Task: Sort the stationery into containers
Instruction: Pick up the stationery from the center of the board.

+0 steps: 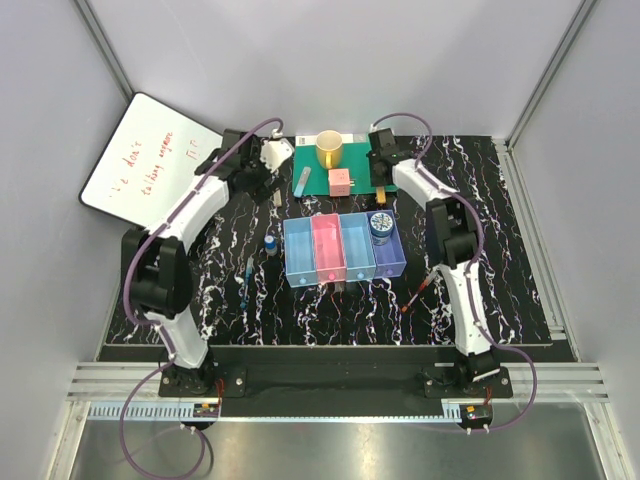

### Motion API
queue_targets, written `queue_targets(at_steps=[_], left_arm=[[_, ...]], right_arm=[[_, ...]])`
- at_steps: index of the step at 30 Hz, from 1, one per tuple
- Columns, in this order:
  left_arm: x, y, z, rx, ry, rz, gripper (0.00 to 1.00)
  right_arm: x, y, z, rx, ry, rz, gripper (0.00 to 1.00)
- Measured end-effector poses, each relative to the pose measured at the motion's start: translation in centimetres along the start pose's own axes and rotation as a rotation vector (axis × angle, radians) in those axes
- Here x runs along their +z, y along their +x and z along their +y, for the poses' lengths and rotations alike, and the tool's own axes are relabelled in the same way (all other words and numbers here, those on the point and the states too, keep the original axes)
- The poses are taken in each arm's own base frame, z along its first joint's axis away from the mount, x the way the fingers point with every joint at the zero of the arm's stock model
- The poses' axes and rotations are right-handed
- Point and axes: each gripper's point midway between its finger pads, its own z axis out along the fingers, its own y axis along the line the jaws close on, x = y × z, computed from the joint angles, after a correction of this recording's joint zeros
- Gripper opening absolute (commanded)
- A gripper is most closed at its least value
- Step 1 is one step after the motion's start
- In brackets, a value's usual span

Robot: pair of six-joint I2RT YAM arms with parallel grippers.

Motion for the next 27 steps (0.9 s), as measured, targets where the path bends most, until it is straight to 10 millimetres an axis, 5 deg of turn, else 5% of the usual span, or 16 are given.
queue_targets(at_steps=[5,10,19,27], left_arm=[[3.4,-0.4,0.1,-0.083,0.028,0.023,0.95],[6.9,-1.3,-0.2,-0.163,0.051,0.024,0.93],[11.7,-3.7,-4.3,-0.205,0.136,0.013,0.93],[14.7,-4.2,-7.3,-0.277,0.191,0.040,0.90]], right_arm=[[-2.0,-2.1,-3.4,0.035,0.029,-0.021,0.00],[-6.0,-6.0,-5.6,0.061,0.027,-0.103,0.00],[-14.3,-11.3,-3.2,0.059,-0.140,-0.247,0.00],[-16.7,-12.0,-2.1,0.049,-0.210,-0.272,0.00]])
